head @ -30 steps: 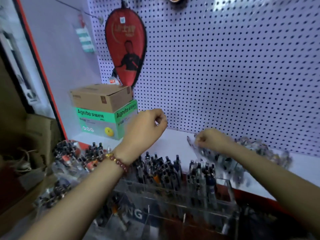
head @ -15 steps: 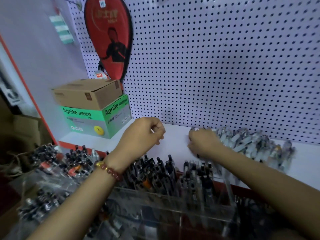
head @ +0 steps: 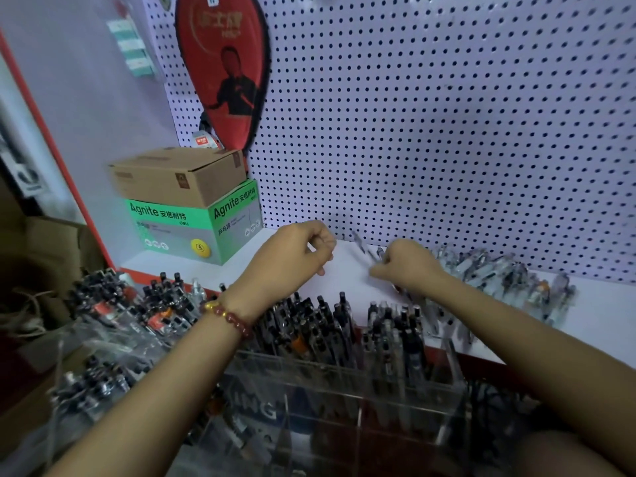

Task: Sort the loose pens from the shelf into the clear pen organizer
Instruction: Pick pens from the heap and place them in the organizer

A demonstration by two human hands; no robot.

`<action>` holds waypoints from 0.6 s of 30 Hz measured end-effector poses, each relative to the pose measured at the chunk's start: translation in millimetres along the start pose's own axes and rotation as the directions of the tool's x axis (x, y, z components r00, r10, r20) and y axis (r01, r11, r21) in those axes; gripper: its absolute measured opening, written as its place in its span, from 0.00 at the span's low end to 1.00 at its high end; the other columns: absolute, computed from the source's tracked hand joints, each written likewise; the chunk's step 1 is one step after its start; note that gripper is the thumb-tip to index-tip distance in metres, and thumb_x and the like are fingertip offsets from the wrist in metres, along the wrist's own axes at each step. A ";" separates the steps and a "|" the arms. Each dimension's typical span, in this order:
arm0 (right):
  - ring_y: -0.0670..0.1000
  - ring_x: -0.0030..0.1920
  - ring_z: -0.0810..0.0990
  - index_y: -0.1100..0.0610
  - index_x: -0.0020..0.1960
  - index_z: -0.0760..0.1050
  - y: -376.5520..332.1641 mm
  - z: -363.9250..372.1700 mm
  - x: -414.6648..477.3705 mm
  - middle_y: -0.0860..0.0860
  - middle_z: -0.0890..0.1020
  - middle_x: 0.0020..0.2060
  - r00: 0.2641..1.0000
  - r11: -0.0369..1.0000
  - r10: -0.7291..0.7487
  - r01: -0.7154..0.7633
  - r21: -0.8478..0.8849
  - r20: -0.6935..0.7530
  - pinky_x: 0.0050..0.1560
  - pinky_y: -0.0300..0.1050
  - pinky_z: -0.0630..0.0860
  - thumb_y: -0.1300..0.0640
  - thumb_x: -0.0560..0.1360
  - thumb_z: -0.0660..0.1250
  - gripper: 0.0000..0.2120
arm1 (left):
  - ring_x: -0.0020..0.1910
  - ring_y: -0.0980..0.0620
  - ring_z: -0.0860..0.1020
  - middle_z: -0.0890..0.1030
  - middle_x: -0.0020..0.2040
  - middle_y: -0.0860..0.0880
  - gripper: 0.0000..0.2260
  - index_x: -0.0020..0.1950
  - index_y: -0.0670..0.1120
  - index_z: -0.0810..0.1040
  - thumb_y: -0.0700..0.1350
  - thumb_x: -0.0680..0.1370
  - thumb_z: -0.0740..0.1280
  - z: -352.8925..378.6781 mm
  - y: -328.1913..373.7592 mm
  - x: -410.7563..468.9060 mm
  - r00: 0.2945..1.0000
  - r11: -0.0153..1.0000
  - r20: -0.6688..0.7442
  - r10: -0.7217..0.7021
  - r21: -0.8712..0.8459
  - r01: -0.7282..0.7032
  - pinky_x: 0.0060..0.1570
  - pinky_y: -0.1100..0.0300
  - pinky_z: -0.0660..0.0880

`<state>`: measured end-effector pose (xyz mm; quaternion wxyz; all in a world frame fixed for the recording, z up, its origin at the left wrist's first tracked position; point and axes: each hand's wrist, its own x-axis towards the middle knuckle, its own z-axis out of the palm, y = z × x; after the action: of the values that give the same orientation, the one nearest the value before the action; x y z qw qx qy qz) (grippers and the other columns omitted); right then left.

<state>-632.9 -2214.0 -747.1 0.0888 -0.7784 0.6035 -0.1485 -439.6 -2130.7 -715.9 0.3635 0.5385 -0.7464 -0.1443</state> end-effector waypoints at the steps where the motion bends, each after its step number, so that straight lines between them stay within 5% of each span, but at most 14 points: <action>1: 0.48 0.23 0.58 0.55 0.27 0.62 -1.9 -6.2 -0.3 0.49 0.61 0.22 1.000 0.986 -0.002 0.007 0.166 -0.026 0.29 0.39 0.59 0.55 0.73 0.68 0.20 | 0.37 0.58 0.81 0.81 0.45 0.54 0.04 0.51 0.49 0.75 0.46 0.81 0.60 -0.4 0.2 -0.4 1.000 1.000 -0.009 0.003 -0.021 -0.003 0.39 0.53 0.77; 5: 0.44 0.25 0.66 0.57 0.36 0.71 -29.4 -33.2 -11.5 0.49 0.74 0.25 0.990 0.723 -0.143 0.106 0.682 -0.001 0.31 0.36 0.66 0.58 0.77 0.62 0.11 | 0.43 0.59 0.80 0.76 0.53 0.54 0.08 0.60 0.55 0.67 0.49 0.82 0.59 -0.8 3.5 -1.6 0.999 0.995 0.015 0.046 -0.086 -0.044 0.48 0.48 0.78; 13: 0.43 0.32 0.70 0.52 0.45 0.78 -49.5 -29.6 -16.5 0.49 0.81 0.36 0.906 0.531 -0.424 0.247 0.811 0.001 0.39 0.36 0.68 0.54 0.79 0.64 0.06 | 0.35 0.50 0.82 0.78 0.47 0.47 0.08 0.58 0.48 0.64 0.39 0.81 0.60 -1.5 6.2 -0.6 0.999 0.968 -0.040 0.022 -0.249 -0.031 0.39 0.56 0.80; 16: 0.44 0.34 0.73 0.53 0.40 0.77 -30.8 -24.6 -6.2 0.46 0.80 0.34 0.943 0.692 -0.325 0.285 0.664 -0.066 0.40 0.36 0.72 0.53 0.78 0.65 0.09 | 0.32 0.47 0.81 0.78 0.50 0.48 0.09 0.58 0.49 0.63 0.38 0.82 0.58 -1.4 6.2 0.6 0.996 0.974 -0.089 -0.017 -0.225 -0.003 0.38 0.52 0.81; 18: 0.46 0.31 0.71 0.53 0.34 0.71 -9.0 -15.4 1.3 0.47 0.75 0.30 0.974 0.949 -0.206 0.221 0.224 -0.090 0.37 0.40 0.72 0.56 0.79 0.64 0.14 | 0.32 0.47 0.80 0.78 0.51 0.48 0.08 0.57 0.50 0.63 0.38 0.82 0.57 -1.2 5.8 0.2 0.995 0.979 -0.102 -0.006 -0.205 -0.015 0.39 0.48 0.81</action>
<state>-629.6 -2212.4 -729.7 0.1429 -0.8181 0.4966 -0.2523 -442.9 -2128.5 -711.5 0.4550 0.5030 -0.7093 -0.1921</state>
